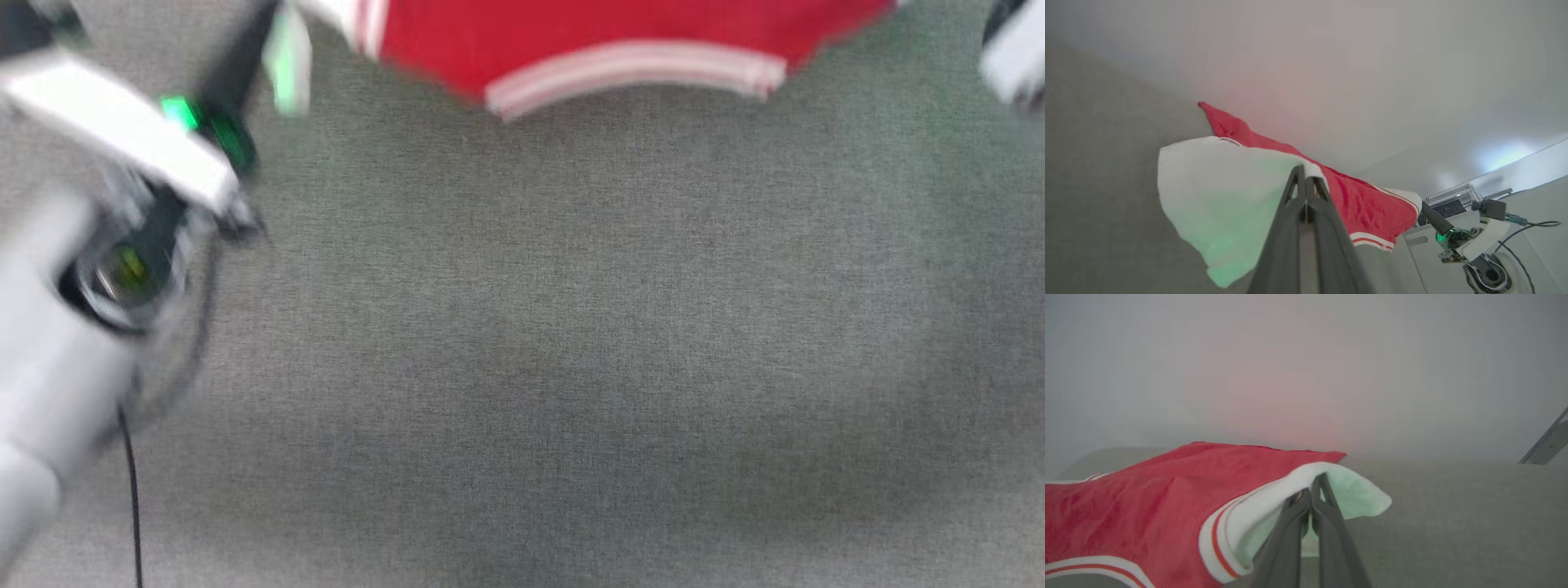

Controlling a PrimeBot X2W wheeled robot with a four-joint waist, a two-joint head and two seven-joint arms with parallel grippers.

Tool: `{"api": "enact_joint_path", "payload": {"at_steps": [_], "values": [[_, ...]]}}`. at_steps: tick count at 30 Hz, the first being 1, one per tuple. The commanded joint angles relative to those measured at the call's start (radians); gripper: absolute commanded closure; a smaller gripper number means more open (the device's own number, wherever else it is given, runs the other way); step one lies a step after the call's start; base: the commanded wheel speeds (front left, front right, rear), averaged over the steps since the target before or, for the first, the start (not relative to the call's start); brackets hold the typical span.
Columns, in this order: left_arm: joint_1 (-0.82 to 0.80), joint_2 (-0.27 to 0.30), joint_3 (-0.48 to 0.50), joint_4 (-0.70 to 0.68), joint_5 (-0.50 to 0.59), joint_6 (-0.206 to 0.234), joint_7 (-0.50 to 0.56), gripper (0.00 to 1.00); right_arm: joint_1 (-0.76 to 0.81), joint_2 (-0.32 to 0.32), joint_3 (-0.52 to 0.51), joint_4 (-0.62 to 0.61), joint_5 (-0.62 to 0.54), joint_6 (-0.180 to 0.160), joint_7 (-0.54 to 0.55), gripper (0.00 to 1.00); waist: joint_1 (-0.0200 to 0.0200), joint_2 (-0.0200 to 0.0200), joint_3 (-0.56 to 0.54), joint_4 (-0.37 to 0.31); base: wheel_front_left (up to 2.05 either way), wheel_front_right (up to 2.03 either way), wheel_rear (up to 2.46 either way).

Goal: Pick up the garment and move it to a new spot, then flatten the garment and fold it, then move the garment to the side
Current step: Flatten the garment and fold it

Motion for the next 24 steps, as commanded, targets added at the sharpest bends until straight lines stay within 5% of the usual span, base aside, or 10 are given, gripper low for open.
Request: {"api": "enact_joint_path", "payload": {"at_steps": [1, 10, 24], "values": [[0.048, -0.005, 0.005, -0.028, -0.004, 0.002, -0.006, 1.00, 0.057, -0.023, -0.003, -0.036, 0.019, 0.000, 0.001, 1.00, -0.0001, 0.0000, -0.006, 0.007, 0.00, 0.00, 0.00], [0.416, 0.050, 0.042, -0.235, 0.046, 0.002, -0.025, 1.00, 0.521, -0.112, -0.079, -0.367, 0.107, 0.000, 0.083, 1.00, -0.0001, 0.0000, -0.090, 0.018, 0.00, 0.00, 0.00], [0.790, 0.252, 0.073, -0.561, 0.120, 0.002, -0.084, 1.00, 1.003, -0.101, -0.293, -0.796, 0.099, 0.000, 0.328, 1.00, -0.0001, 0.0000, -0.150, 0.015, 0.00, 0.00, 0.00]]}}
